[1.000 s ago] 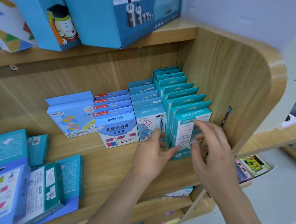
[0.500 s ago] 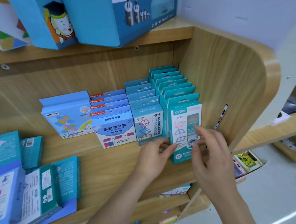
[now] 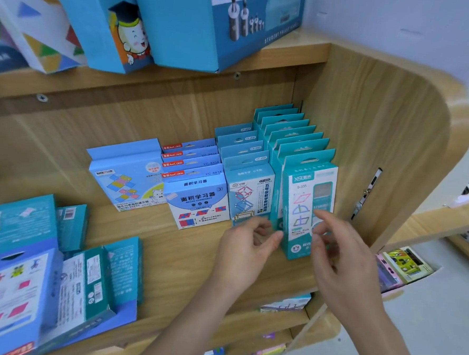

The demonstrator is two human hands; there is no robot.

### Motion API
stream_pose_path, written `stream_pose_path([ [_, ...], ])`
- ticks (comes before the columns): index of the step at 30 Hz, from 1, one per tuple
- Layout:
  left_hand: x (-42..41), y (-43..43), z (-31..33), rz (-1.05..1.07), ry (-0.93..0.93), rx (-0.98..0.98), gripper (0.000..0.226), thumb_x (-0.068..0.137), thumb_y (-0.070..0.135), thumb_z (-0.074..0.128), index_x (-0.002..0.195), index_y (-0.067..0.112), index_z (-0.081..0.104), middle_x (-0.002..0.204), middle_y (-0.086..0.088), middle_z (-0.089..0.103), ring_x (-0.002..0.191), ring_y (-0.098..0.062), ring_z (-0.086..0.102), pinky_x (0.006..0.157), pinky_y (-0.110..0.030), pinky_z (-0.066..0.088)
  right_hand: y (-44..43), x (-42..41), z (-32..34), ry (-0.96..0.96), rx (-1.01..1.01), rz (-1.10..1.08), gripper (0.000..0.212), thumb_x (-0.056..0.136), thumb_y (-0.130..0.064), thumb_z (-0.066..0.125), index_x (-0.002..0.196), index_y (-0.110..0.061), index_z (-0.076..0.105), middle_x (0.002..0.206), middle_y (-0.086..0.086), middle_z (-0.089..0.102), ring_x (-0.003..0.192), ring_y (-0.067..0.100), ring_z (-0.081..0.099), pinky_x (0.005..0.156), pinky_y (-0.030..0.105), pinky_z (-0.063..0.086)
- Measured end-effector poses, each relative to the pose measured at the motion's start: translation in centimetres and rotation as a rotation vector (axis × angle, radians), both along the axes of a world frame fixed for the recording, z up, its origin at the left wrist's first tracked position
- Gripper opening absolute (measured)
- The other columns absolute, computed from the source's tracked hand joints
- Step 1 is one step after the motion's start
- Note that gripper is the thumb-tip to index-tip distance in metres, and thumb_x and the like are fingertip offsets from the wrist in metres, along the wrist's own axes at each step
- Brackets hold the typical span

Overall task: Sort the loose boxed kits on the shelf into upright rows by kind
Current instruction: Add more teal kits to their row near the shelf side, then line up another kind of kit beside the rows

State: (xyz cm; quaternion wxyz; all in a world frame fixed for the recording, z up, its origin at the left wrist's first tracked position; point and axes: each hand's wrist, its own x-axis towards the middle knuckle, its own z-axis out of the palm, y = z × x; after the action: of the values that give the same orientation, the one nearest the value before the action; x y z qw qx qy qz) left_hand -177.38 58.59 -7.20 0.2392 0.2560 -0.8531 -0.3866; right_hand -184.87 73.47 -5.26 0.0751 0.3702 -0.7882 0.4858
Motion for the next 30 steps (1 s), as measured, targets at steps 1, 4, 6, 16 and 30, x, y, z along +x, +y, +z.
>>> stream_pose_path([
  [1, 0.8, -0.1, 0.5, 0.007, 0.008, -0.019, 0.020, 0.085, 0.038, 0.066, 0.098, 0.023, 0.068, 0.078, 0.013, 0.067, 0.066, -0.002, 0.058, 0.065, -0.021, 0.050, -0.3, 0.1, 0.0, -0.006, 0.004, 0.004, 0.033, 0.090, -0.024, 0.049, 0.123, -0.024, 0.053, 0.096, -0.011, 0.056, 0.094, 0.005, 0.057, 0.065, 0.020, 0.052],
  [4, 4.0, -0.9, 2.3, 0.026, 0.025, -0.057, 0.015, 0.090, 0.035, 0.059, 0.083, 0.025, 0.068, 0.068, 0.013, 0.064, 0.065, -0.005, 0.057, 0.063, -0.025, 0.048, -1.5, 1.0, 0.1, -0.059, 0.008, 0.038, 0.032, 0.090, -0.012, 0.057, 0.120, -0.024, 0.056, 0.092, -0.011, 0.061, 0.088, 0.008, 0.058, 0.068, 0.032, 0.053],
  [6, 6.9, -1.8, 3.3, 0.059, 0.015, -0.094, 0.026, 0.091, 0.040, 0.054, 0.077, 0.021, 0.066, 0.065, 0.009, 0.062, 0.064, -0.009, 0.055, 0.063, -0.032, 0.047, -2.9, 2.0, 0.3, -0.078, 0.023, 0.089, 0.033, 0.089, -0.011, 0.059, 0.117, -0.027, 0.056, 0.089, -0.014, 0.061, 0.087, 0.007, 0.058, 0.069, 0.024, 0.051],
  [16, 23.0, -9.2, 6.8, 0.237, -0.074, -0.282, 0.014, 0.083, 0.034, 0.057, 0.082, 0.026, 0.068, 0.072, 0.019, 0.065, 0.066, 0.001, 0.056, 0.060, -0.017, 0.044, -11.2, 9.8, 3.4, -0.199, 0.040, 0.383, 0.040, 0.087, -0.013, 0.061, 0.115, -0.041, 0.053, 0.090, -0.010, 0.062, 0.074, 0.011, 0.061, 0.062, 0.019, 0.047],
  [30, 40.1, -23.7, 10.8, 0.281, -0.400, -0.567, 0.027, 0.088, 0.017, 0.052, 0.108, 0.028, 0.066, 0.109, 0.003, 0.069, 0.105, -0.024, 0.058, 0.082, -0.034, 0.049, -29.5, 25.2, 4.8, -0.206, 0.437, 0.513, 0.046, 0.090, -0.029, 0.059, 0.135, -0.025, 0.046, 0.112, -0.007, 0.055, 0.116, 0.015, 0.054, 0.089, 0.026, 0.041],
])
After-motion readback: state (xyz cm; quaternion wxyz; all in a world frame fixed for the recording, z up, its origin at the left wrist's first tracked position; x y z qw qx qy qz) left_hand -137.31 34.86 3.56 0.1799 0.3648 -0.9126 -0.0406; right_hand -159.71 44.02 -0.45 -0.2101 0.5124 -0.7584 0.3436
